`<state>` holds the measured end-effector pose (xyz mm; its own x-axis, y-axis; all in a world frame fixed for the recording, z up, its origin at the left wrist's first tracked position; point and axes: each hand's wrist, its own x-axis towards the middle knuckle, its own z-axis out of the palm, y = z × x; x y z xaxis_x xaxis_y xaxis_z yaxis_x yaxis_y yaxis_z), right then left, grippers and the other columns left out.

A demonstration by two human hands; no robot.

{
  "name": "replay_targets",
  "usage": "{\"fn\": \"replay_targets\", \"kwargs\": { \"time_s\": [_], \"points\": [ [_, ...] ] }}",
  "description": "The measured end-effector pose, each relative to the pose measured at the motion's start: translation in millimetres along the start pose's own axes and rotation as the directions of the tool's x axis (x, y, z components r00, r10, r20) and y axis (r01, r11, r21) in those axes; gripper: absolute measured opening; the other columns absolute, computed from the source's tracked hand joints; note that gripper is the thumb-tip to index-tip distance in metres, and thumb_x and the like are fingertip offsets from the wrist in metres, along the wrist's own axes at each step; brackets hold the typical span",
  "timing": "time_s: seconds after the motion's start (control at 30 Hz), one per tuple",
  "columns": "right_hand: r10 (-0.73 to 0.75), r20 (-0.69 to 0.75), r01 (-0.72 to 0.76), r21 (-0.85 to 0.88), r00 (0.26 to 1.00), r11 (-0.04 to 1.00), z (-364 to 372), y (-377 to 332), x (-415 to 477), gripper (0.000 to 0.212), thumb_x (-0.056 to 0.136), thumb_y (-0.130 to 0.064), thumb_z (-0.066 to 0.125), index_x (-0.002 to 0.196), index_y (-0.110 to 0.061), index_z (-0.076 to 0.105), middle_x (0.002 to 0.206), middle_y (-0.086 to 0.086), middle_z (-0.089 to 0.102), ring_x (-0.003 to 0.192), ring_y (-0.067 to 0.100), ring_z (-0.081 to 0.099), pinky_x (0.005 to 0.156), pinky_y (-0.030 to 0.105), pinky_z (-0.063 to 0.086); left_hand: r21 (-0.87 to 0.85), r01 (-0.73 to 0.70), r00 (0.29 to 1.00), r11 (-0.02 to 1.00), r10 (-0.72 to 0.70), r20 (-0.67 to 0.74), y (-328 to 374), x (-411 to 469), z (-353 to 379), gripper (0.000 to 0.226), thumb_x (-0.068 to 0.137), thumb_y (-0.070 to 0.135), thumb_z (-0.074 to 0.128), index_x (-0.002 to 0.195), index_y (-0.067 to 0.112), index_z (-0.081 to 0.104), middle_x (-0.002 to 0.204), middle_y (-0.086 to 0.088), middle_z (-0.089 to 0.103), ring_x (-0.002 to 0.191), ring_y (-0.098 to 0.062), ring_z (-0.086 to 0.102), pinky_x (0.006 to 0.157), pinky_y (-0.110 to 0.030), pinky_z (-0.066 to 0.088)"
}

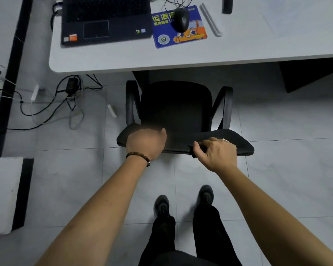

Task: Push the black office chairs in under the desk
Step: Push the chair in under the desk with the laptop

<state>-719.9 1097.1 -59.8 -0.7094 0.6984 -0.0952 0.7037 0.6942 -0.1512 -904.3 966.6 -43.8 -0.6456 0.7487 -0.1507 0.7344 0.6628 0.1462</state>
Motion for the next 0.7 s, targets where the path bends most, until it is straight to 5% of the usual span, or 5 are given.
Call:
{"fn": "replay_targets", "kwargs": {
  "time_s": [0.2,0.37,0.47,0.6,0.7],
  "points": [
    [-0.061,0.012,0.061,-0.017,0.998,0.998,0.3,34.0,24.3,0.062,0.088,-0.062,0.026,0.07,-0.027,0.074,0.06,-0.008,0.059,0.052,0.011,0.049,0.047,0.02,0.032,-0.004,0.023,1.0,1.0,-0.023,-0.017,28.2,9.4,5.1,0.062,0.095,0.052,0.028,0.048,0.018,0.05,0.047,0.001,0.046,0.043,-0.017,0.044,0.044,-0.025,0.033],
    [-0.07,0.027,0.071,-0.015,0.997,0.997,-4.7,55.1,34.0,0.066,0.087,-0.064,0.023,0.068,-0.025,0.073,0.05,-0.004,0.053,0.046,0.012,0.046,0.045,0.022,0.026,-0.012,0.047,0.999,0.999,-0.047,-0.016,49.9,15.4,5.0,0.063,0.096,0.052,0.028,0.048,0.017,0.05,0.046,0.002,0.044,0.044,-0.019,0.045,0.045,-0.026,0.036],
    [-0.088,0.007,0.088,-0.033,0.996,0.996,0.3,62.2,26.7,0.064,0.088,-0.063,0.024,0.067,-0.027,0.073,0.05,-0.005,0.051,0.045,0.011,0.044,0.046,0.024,0.024,-0.026,0.053,0.998,0.998,-0.054,-0.025,54.0,5.8,10.5,0.061,0.095,0.051,0.029,0.048,0.018,0.048,0.046,0.003,0.042,0.044,-0.018,0.043,0.045,-0.025,0.03],
    [-0.062,-0.021,0.062,0.002,0.998,0.998,2.4,71.0,14.9,0.057,0.088,-0.061,0.031,0.069,-0.029,0.075,0.055,-0.007,0.054,0.051,0.013,0.045,0.055,0.025,0.04,-0.016,0.042,0.998,0.999,-0.042,-0.036,60.3,-0.1,14.3,0.06,0.095,0.051,0.032,0.046,0.019,0.045,0.044,0.005,0.039,0.041,-0.014,0.038,0.044,-0.024,0.024],
    [-0.066,-0.054,0.066,-0.013,0.996,0.998,2.1,73.5,12.4,0.057,0.088,-0.06,0.032,0.068,-0.027,0.075,0.055,-0.007,0.055,0.052,0.013,0.046,0.055,0.026,0.035,-0.007,0.038,0.999,0.999,-0.038,-0.018,64.4,-1.1,15.2,0.058,0.094,0.051,0.031,0.047,0.02,0.044,0.044,0.005,0.04,0.042,-0.015,0.04,0.044,-0.024,0.027]
  ]
}}
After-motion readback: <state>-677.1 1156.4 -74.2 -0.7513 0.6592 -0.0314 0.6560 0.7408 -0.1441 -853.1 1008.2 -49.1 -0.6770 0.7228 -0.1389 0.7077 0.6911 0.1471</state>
